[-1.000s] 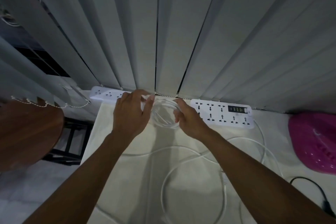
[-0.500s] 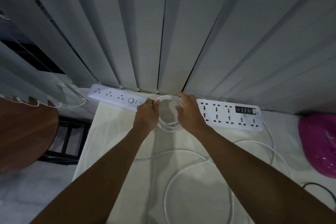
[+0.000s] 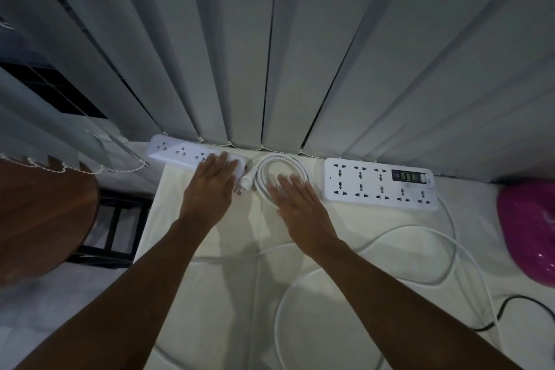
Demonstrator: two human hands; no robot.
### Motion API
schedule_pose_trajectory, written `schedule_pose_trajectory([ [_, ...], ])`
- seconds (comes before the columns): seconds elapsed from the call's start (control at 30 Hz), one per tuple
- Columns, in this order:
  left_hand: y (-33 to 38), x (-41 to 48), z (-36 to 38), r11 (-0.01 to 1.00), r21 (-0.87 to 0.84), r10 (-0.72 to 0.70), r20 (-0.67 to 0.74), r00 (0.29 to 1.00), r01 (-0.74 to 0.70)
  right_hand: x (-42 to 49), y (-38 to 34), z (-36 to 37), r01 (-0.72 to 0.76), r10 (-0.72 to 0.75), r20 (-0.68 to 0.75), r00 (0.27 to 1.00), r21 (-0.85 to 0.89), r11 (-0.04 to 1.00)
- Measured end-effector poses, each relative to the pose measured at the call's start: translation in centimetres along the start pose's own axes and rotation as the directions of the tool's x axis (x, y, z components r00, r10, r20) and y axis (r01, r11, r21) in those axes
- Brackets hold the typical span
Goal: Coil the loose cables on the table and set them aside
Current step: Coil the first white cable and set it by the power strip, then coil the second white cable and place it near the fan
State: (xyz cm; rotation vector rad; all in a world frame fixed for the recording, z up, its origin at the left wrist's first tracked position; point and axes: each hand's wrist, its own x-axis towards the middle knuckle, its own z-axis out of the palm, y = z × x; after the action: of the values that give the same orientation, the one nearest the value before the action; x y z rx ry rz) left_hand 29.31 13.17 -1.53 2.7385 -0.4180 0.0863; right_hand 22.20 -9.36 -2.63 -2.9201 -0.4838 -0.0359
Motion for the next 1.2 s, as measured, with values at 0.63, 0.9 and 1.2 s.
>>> schedule_pose_trajectory([
  [0.63,0.4,3.1,1.2,0.952,0.287,-0.179,0.225,0.958,0.110,1.4,0.6,0.4,0.017,-0.012,0.055,0.998,-0.091,0.996],
  [0.9,1.0,4.0,-1.0,0.986,0.143,-0.136,0.355,0.925,0.090,-2.5,-0.4,-1.8,0.037,-0.033,0.145,0.989,-0.029,0.999],
  [1.2,11.1,-5.2,-1.6,0.993,-0.047,0.119,0.191,0.974,-0.112,-13.3,-0.8,-4.1,-0.171,0.169,0.125,0.978,0.006,0.985],
])
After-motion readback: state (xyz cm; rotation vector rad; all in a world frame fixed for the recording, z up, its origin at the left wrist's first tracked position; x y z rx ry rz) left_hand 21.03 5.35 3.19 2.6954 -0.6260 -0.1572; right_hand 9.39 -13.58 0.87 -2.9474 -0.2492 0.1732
